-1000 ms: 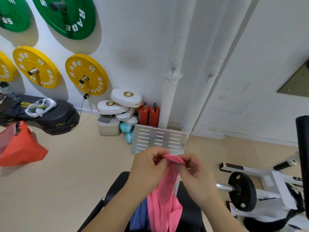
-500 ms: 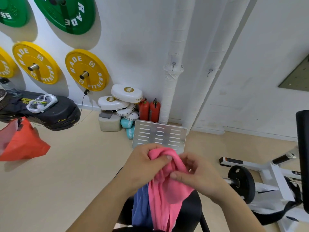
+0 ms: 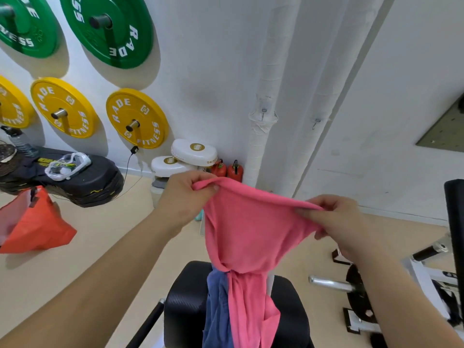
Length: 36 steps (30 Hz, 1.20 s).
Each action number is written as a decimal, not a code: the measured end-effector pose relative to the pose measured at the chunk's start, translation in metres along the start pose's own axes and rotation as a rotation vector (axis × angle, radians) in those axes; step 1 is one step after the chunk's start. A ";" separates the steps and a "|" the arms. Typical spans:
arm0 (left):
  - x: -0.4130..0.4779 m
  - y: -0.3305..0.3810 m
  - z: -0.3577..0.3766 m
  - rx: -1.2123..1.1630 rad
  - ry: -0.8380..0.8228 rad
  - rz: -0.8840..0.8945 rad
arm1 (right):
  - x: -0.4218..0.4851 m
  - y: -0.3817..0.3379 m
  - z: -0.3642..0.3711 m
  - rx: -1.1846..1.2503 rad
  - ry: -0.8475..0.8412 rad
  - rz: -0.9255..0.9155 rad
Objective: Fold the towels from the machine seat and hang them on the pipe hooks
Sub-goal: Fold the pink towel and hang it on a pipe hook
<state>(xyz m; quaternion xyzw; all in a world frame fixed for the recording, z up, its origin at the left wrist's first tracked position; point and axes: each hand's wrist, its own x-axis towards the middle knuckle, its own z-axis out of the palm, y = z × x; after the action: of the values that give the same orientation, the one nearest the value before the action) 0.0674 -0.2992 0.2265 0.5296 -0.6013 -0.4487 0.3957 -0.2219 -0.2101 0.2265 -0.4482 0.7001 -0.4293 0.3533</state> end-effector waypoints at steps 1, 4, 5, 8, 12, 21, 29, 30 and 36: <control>0.009 0.013 -0.005 0.015 0.024 0.074 | 0.007 -0.019 -0.001 0.074 0.080 -0.039; 0.027 0.049 -0.022 0.038 0.115 0.236 | 0.015 -0.064 0.000 0.200 0.260 -0.201; 0.030 0.056 -0.028 0.039 0.137 0.277 | 0.012 -0.075 0.001 0.189 0.294 -0.257; 0.029 0.058 -0.039 0.016 0.156 0.313 | -0.007 -0.083 0.005 0.108 0.300 -0.327; 0.014 0.017 -0.042 -0.035 0.115 0.183 | -0.030 -0.047 0.017 0.028 0.200 -0.218; -0.049 -0.119 -0.029 0.084 -0.100 -0.123 | -0.098 0.086 0.067 0.230 0.054 0.216; -0.133 -0.155 -0.041 0.084 -0.125 -0.201 | -0.164 0.127 0.082 0.248 0.028 0.336; -0.141 -0.154 -0.041 0.084 -0.120 -0.205 | -0.169 0.128 0.079 0.240 0.011 0.326; -0.196 -0.139 -0.050 0.317 -0.059 -0.076 | -0.210 0.123 0.052 0.124 -0.111 0.230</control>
<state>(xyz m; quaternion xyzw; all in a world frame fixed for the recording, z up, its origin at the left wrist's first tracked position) 0.1791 -0.1155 0.1070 0.5945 -0.6555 -0.3779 0.2721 -0.1422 -0.0012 0.1172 -0.3651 0.6984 -0.4031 0.4653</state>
